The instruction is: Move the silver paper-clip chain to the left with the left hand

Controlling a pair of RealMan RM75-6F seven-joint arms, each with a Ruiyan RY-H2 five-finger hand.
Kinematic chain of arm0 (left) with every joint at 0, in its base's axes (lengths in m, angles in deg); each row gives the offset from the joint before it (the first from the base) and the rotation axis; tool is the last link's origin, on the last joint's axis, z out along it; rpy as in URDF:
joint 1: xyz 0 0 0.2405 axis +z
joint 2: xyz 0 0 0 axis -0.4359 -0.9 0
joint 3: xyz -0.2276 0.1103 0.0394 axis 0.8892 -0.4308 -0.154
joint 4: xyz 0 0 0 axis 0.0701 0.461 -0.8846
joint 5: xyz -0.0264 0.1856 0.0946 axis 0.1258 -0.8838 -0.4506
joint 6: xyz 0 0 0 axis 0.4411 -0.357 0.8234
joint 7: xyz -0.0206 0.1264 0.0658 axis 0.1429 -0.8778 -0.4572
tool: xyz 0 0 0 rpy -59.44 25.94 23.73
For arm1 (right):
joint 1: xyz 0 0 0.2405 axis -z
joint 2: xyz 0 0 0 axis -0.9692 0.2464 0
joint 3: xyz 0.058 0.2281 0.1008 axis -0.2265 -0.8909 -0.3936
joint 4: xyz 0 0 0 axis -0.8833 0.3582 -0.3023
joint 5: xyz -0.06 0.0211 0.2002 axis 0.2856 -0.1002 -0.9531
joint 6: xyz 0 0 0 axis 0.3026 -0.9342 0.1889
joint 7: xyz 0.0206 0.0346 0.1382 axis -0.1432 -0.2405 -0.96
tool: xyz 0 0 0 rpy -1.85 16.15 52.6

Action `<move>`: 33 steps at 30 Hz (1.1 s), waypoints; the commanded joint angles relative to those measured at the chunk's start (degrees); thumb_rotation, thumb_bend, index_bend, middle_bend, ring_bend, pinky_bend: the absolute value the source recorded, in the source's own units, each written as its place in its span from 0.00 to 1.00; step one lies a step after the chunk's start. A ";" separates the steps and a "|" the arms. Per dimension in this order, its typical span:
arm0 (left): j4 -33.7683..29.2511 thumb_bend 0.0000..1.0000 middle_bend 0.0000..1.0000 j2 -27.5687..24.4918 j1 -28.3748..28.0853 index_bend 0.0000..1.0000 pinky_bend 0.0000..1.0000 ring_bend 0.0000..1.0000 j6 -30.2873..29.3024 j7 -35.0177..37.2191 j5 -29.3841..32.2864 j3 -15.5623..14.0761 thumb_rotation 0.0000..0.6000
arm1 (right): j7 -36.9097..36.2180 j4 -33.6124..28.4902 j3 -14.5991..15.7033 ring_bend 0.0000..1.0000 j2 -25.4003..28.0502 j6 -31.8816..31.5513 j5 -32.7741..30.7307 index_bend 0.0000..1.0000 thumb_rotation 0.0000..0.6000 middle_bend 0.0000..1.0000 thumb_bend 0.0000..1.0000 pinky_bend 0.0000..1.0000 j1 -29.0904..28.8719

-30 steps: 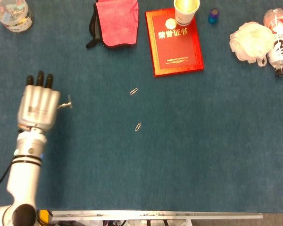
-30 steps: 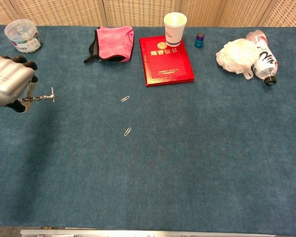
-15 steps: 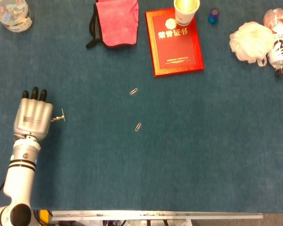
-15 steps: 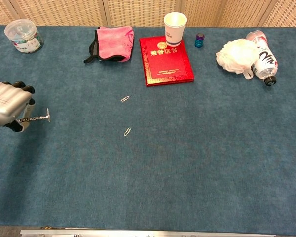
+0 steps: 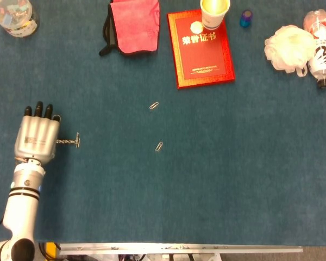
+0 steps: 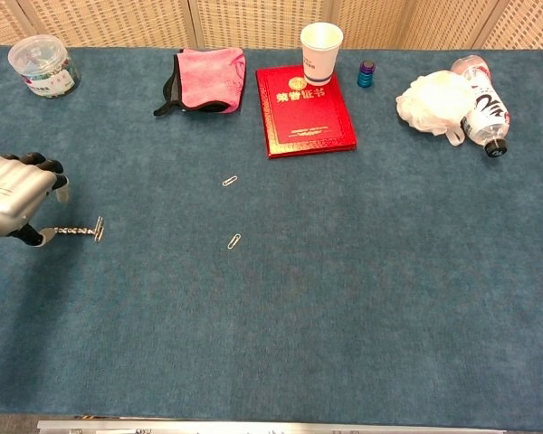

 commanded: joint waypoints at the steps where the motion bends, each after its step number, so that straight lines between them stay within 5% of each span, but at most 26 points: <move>1: -1.33 0.21 0.17 -1.85 1.61 0.30 0.19 0.11 -1.54 2.49 -2.27 -0.36 1.00 | 0.45 -0.18 0.04 0.37 -0.05 0.20 0.05 0.49 1.00 0.43 0.97 0.44 -0.10; 13: -14.13 0.21 0.18 -14.97 11.12 0.34 0.19 0.13 -14.84 11.09 -21.46 -7.14 1.00 | 7.05 -2.01 0.61 0.37 -1.37 6.13 -0.45 0.49 1.00 0.43 0.97 0.44 -2.55; 21: -9.89 0.21 0.18 -18.09 18.43 0.41 0.19 0.13 -20.44 19.57 -33.89 -10.13 1.00 | 12.98 -3.42 1.34 0.37 -2.77 11.24 -1.27 0.49 1.00 0.43 0.97 0.44 -4.41; 33: -4.69 0.21 0.19 -19.35 20.85 0.44 0.19 0.14 -14.70 26.83 -32.73 -6.62 1.00 | 15.83 -3.32 1.50 0.37 -3.98 14.70 -3.13 0.49 1.00 0.43 0.97 0.44 -5.54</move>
